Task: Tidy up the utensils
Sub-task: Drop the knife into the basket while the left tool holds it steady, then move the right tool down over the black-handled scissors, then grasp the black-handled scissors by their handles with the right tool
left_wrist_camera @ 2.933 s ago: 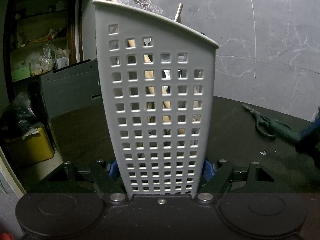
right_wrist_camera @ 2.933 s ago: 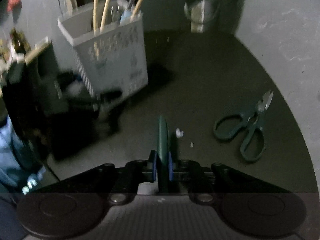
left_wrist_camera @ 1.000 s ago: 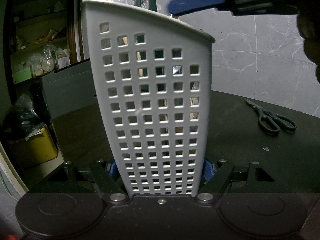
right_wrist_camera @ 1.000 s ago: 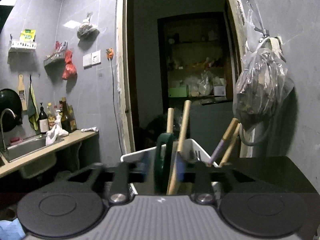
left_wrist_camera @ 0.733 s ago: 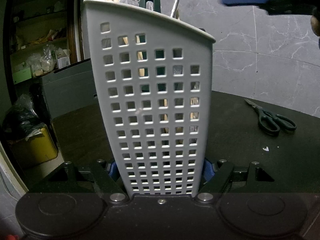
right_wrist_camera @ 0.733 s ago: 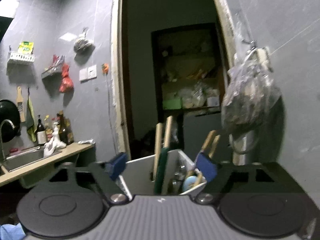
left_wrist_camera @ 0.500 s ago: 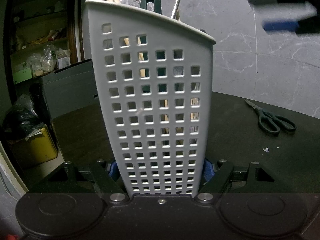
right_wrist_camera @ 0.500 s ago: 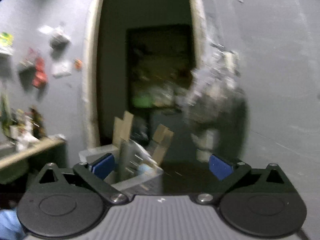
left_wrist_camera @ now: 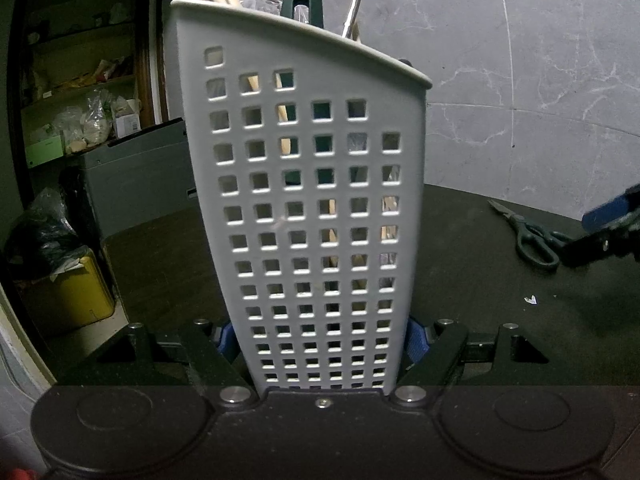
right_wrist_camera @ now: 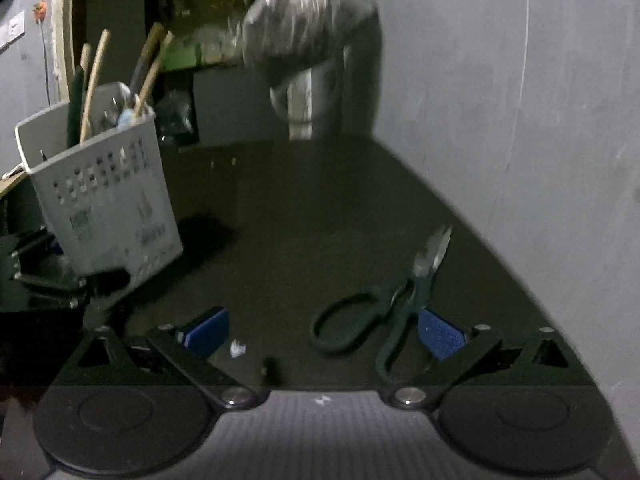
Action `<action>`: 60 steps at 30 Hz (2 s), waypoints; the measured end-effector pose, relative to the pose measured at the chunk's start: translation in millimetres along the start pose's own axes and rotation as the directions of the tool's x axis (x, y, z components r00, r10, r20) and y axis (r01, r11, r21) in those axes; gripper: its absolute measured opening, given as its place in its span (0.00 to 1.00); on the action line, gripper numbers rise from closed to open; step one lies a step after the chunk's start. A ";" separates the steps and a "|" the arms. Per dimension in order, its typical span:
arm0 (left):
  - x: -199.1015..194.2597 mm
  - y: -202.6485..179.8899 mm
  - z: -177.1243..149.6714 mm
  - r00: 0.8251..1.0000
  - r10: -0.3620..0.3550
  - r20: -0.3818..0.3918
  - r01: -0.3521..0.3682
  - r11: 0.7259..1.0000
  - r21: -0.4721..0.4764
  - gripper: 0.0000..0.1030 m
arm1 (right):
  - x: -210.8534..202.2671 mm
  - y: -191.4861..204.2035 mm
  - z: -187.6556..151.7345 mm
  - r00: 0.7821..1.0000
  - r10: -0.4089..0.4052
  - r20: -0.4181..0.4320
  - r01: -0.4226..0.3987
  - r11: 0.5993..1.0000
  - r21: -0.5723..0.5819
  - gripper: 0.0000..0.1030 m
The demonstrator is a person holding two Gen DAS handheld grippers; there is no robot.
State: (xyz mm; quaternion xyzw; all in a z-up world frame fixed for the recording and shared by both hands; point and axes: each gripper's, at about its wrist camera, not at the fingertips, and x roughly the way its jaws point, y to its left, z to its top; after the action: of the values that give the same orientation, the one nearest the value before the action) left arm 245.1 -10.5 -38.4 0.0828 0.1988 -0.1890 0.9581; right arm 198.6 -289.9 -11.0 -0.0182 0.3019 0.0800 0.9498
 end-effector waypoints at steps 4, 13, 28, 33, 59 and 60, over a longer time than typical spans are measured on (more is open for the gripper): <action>0.2 0.3 0.0 1.000 -0.001 0.001 0.001 1.000 -0.001 0.75 | 13.9 -10.6 -8.6 0.998 0.000 -0.061 0.002 0.999 0.034 1.00; 0.3 0.5 -0.7 1.000 0.001 0.000 -0.001 1.000 0.001 0.75 | 9.3 16.9 -17.2 0.960 0.255 -0.115 -0.234 0.958 0.168 1.00; 1.2 -7.7 1.9 1.000 0.011 -0.009 -0.011 1.000 0.012 0.75 | 101.4 -47.9 82.1 0.982 0.163 -0.098 -0.147 0.977 0.154 1.00; 0.9 -5.6 1.8 1.000 0.005 -0.007 -0.005 1.000 0.009 0.75 | 120.7 -72.4 74.4 0.984 0.086 -0.157 -0.056 0.981 0.188 0.99; 0.5 1.8 -1.4 1.000 -0.006 0.001 0.006 1.000 0.000 0.75 | 28.2 -66.0 3.8 0.992 -0.057 -0.113 0.070 0.991 0.116 0.99; 0.6 1.7 -1.4 1.000 -0.006 0.001 0.006 1.000 0.001 0.75 | 26.3 -69.7 9.3 0.994 -0.056 -0.092 0.068 0.990 0.126 0.99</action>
State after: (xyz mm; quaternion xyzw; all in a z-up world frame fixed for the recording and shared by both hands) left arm 245.8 -8.8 -39.9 0.0827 0.1985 -0.1919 0.9576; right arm 236.5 -354.2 -19.5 0.0302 0.3473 0.0298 0.9368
